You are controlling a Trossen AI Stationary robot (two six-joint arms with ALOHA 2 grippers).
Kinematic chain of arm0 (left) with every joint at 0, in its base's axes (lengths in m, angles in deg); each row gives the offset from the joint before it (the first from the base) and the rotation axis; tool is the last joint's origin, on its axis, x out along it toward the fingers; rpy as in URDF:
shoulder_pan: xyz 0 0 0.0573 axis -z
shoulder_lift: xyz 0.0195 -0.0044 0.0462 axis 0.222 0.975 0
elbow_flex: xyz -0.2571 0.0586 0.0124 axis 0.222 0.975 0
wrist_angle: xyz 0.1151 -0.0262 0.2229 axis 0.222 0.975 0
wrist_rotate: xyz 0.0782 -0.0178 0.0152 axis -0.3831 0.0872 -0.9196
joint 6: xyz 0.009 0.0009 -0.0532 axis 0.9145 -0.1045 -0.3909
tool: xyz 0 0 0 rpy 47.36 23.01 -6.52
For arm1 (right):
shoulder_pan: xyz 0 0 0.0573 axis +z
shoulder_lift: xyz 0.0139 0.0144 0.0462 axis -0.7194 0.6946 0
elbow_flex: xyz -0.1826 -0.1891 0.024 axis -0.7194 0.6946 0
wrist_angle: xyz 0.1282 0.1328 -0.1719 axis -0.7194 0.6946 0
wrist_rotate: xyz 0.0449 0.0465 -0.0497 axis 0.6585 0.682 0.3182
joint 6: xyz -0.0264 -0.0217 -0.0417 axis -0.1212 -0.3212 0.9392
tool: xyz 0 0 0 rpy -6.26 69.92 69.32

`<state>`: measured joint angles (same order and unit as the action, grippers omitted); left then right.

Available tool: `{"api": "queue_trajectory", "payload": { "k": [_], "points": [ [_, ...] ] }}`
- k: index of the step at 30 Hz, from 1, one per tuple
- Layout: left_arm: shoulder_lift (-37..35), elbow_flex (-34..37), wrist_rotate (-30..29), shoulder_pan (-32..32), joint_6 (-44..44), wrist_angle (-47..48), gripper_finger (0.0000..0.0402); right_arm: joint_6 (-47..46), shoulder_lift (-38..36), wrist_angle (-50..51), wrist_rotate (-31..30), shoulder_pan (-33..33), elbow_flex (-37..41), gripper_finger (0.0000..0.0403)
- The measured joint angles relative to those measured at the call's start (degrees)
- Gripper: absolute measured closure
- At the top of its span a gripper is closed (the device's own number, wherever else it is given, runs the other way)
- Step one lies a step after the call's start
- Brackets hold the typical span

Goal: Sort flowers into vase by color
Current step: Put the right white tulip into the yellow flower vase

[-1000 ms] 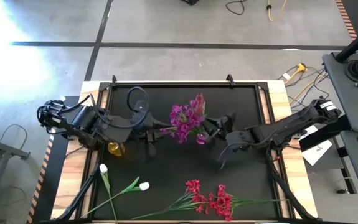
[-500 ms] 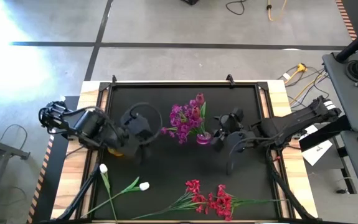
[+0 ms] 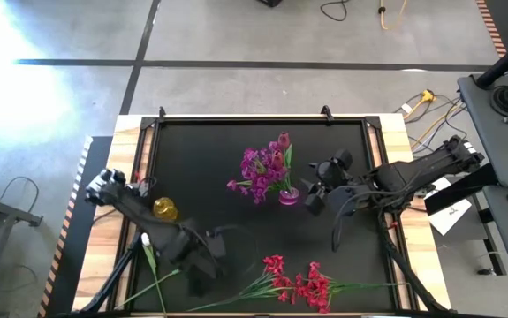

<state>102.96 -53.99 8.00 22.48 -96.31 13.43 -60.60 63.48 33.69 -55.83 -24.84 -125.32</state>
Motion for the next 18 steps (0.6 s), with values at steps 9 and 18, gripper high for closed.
{"api": "queue_trajectory", "payload": {
  "k": [9, 18],
  "points": [
    [1.0, 18.7, 4.7, 3.1, -7.4, -23.7, 0.031, 1.5, -0.1, 1.0, -0.1, 0.2, -1.3, 0.017],
    [-1.7, 34.1, 4.8, 6.4, -13.8, -28.5, 0.031, 0.4, -0.1, 0.9, 0.0, 0.2, -1.6, 0.017]
  ]
}}
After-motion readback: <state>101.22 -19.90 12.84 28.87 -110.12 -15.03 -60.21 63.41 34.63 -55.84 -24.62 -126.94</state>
